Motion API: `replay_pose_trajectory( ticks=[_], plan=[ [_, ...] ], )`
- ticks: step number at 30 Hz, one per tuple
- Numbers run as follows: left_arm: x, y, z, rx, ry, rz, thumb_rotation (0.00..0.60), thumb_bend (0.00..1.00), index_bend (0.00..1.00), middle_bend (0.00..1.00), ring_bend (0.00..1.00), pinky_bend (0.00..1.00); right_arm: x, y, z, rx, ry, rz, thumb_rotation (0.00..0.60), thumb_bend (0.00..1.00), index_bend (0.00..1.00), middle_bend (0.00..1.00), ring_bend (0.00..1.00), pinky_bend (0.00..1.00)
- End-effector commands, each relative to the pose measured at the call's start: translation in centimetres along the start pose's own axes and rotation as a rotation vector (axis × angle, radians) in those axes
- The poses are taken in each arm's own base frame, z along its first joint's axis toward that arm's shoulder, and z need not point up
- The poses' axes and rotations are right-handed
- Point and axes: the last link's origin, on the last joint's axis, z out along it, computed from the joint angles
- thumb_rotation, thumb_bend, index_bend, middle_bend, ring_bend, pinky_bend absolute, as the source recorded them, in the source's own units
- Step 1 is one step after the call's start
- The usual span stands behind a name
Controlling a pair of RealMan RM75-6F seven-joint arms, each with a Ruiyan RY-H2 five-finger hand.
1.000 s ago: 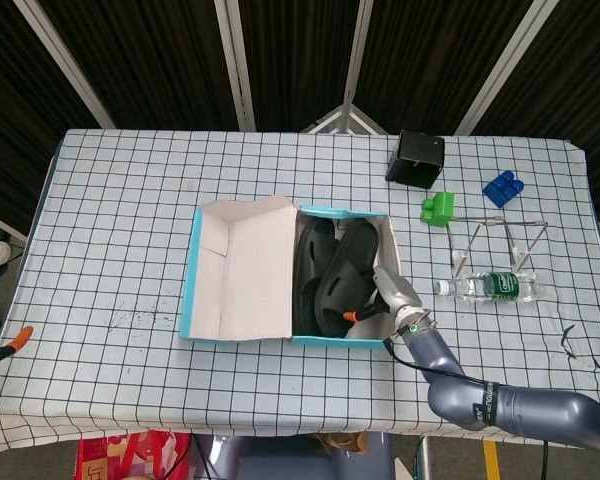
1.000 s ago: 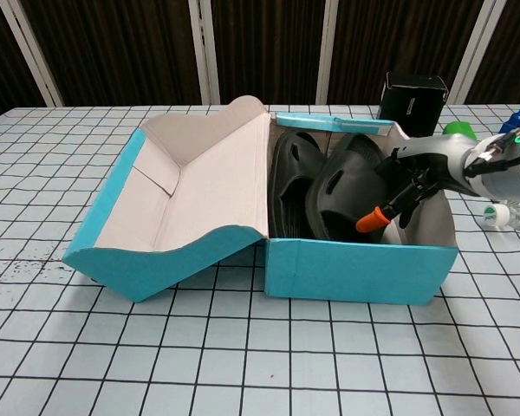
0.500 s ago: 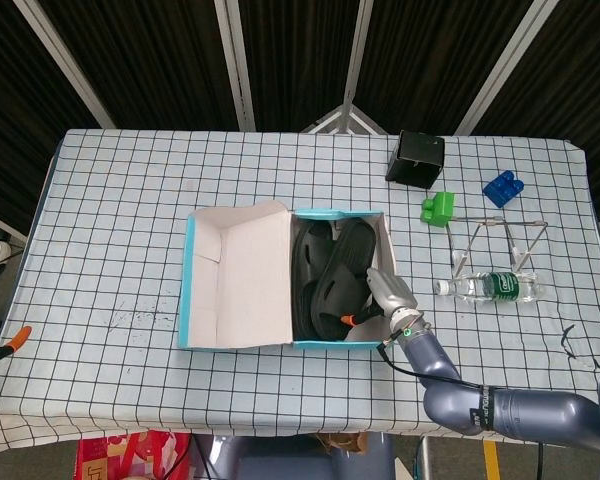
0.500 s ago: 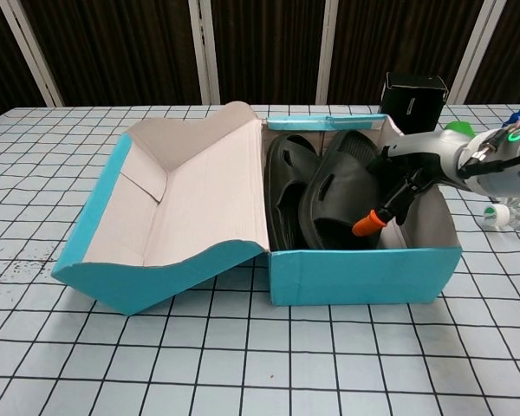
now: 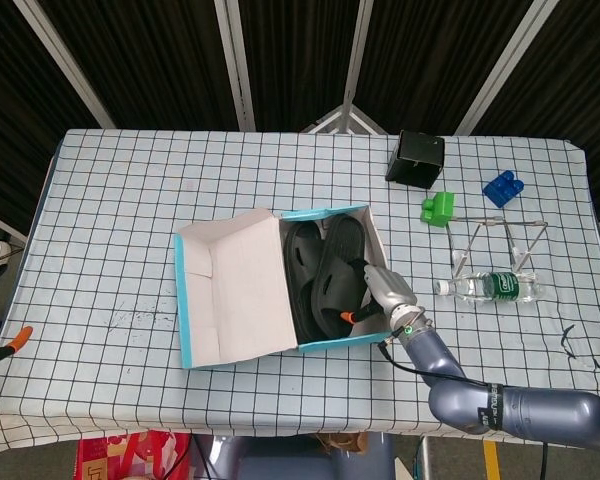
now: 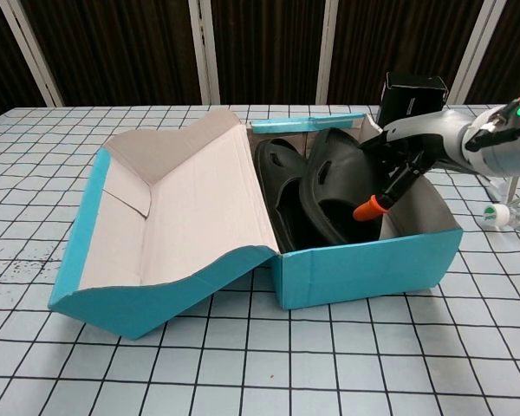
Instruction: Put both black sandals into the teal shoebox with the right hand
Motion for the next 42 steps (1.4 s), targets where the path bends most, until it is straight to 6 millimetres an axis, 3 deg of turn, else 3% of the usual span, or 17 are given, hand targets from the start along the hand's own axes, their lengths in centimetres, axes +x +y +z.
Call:
replay_pose_trajectory(
  ticks=[1,7,14,34,42],
  plan=[
    [0.0,0.0,0.0,0.000,0.000,-0.001,0.600,0.20,0.13,0.00,0.00,0.08,0.2,0.1,-0.3,-0.009,-0.009,-0.018,0.600,0.40,0.20,0.13,0.16,0.23],
    [0.0,0.0,-0.1,-0.002,-0.001,-0.001,0.600,0.20,0.13,0.00,0.00,0.08,0.2,0.2,-0.5,-0.021,-0.029,-0.026,0.600,0.38,0.17,0.11,0.14,0.22],
    [0.0,0.0,0.0,-0.002,-0.003,0.001,0.600,0.20,0.13,0.00,0.00,0.08,0.4,0.1,-0.5,-0.028,-0.043,-0.064,0.600,0.24,0.11,0.08,0.10,0.18],
    [0.0,0.1,-0.1,-0.005,-0.007,0.000,0.600,0.20,0.13,0.00,0.00,0.08,2.9,-1.0,-2.5,-0.060,0.013,-0.210,0.600,0.24,0.05,0.04,0.04,0.14],
    [0.0,0.1,-0.1,-0.004,-0.005,0.000,0.600,0.20,0.13,0.00,0.00,0.08,3.8,-3.2,-3.6,0.020,0.131,-0.135,0.600,0.25,0.18,0.08,0.20,0.25]
  ],
)
